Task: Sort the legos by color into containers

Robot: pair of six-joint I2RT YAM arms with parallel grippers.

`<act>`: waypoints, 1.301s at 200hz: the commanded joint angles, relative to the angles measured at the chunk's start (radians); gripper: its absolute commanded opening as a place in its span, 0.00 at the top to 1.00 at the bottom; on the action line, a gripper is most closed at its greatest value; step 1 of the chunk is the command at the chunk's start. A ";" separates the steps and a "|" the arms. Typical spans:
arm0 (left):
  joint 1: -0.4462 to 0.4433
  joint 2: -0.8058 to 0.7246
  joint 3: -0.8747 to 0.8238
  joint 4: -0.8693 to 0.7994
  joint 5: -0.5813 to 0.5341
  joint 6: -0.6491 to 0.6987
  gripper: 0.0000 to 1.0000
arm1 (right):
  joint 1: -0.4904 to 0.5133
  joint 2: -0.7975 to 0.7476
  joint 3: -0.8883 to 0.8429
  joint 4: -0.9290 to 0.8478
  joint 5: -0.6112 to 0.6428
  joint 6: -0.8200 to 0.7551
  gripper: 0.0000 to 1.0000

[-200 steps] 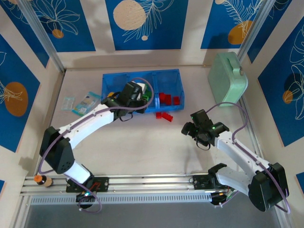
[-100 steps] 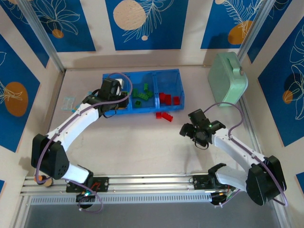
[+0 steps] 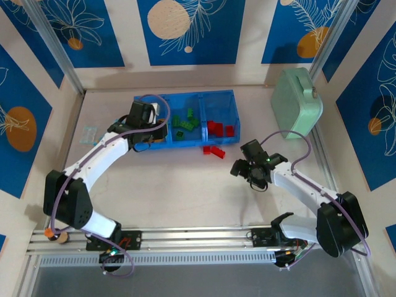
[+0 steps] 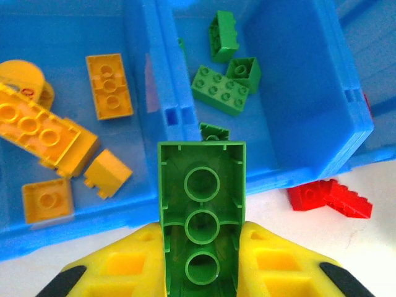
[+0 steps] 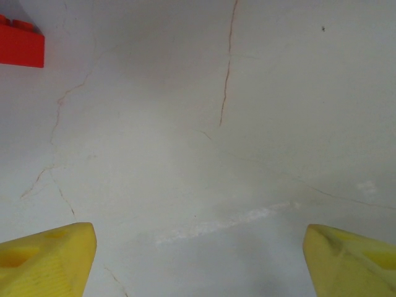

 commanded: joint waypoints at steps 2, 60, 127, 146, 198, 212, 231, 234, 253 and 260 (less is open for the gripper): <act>-0.025 0.072 0.114 0.005 0.041 0.022 0.74 | 0.010 0.029 0.046 0.009 -0.029 -0.005 0.13; -0.034 0.329 0.440 -0.128 0.066 0.080 0.52 | 0.014 0.133 0.169 0.032 -0.033 -0.159 0.08; -0.136 0.178 0.309 -0.135 -0.017 0.112 0.15 | 0.013 0.359 0.361 0.108 -0.126 -0.474 0.17; -0.155 0.064 0.162 -0.077 -0.026 0.080 0.15 | 0.017 0.421 0.403 0.116 -0.107 -0.530 0.19; -0.158 -0.230 -0.230 0.052 -0.013 -0.049 0.17 | 0.022 0.567 0.496 0.122 -0.105 -0.675 0.25; -0.159 -0.281 -0.294 0.048 -0.016 -0.058 0.19 | 0.024 0.605 0.526 0.108 -0.088 -0.690 0.26; -0.160 -0.332 -0.353 0.021 -0.032 -0.060 0.20 | 0.025 0.663 0.569 0.084 -0.087 -0.697 0.33; -0.159 -0.339 -0.361 0.018 -0.035 -0.060 0.21 | 0.025 0.672 0.575 0.081 -0.088 -0.697 0.34; -0.159 -0.387 -0.415 0.010 -0.040 -0.068 0.24 | 0.036 0.715 0.598 0.068 -0.072 -0.694 0.46; -0.158 -0.401 -0.433 0.011 -0.043 -0.074 0.24 | 0.044 0.728 0.599 0.068 -0.062 -0.694 0.52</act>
